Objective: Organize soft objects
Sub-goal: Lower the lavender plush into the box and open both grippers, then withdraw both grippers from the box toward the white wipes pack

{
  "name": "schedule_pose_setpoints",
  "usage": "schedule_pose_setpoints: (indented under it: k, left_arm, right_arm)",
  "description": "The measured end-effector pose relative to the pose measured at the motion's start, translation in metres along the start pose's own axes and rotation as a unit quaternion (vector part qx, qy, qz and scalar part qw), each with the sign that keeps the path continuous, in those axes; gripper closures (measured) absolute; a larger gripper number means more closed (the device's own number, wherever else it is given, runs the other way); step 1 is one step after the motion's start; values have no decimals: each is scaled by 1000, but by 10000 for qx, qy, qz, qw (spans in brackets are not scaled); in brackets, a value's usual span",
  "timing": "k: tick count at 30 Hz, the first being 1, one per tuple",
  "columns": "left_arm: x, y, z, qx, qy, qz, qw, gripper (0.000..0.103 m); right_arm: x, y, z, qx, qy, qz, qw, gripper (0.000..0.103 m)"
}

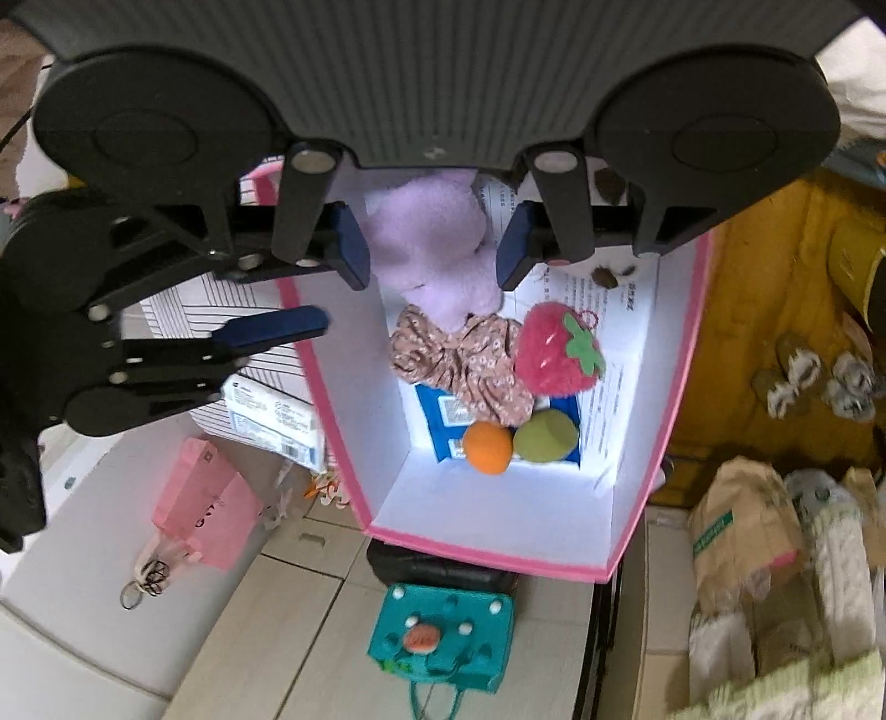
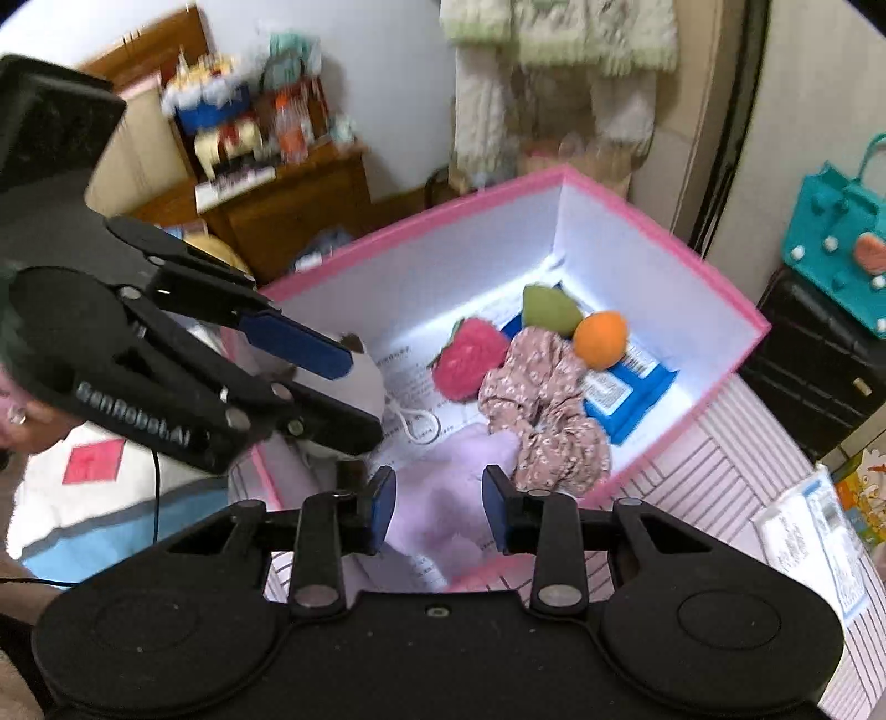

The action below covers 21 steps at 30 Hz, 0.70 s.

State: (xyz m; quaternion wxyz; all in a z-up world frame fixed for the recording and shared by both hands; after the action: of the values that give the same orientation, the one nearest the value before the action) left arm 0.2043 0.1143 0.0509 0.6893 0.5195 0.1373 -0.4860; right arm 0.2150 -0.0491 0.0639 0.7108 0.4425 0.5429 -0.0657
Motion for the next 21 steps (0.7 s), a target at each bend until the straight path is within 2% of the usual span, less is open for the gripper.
schedule_pose_setpoints:
  k: [2, 3, 9, 21]
  left_arm:
    - [-9, 0, 9, 148, 65, 45, 9999, 50]
    - [-13, 0, 15, 223, 86, 76, 9997, 48]
    - [-32, -3, 49, 588, 245, 188, 9978, 45]
    - [-44, -9, 112, 1100, 315, 219, 9932, 41]
  right_arm:
    - [-26, -13, 2, 116, -88, 348, 9993, 64]
    - [-26, -13, 2, 116, -88, 348, 9993, 64]
    - [-79, -37, 5, 295, -77, 1051, 9940, 63]
    - [-129, -67, 9, 225, -414, 1502, 9875, 58]
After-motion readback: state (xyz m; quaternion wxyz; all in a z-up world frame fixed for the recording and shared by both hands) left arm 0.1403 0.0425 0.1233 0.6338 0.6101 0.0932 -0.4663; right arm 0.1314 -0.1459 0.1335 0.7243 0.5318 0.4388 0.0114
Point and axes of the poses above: each gripper's, at about its wrist camera, not at the fingertips, and x roughly the way its jaws point, z to its right, y to its top, the point moved 2 cm from there along x, roughly the way its jaws point, and after that the axes turned 10 degrees about -y, right-handed, at the moved point
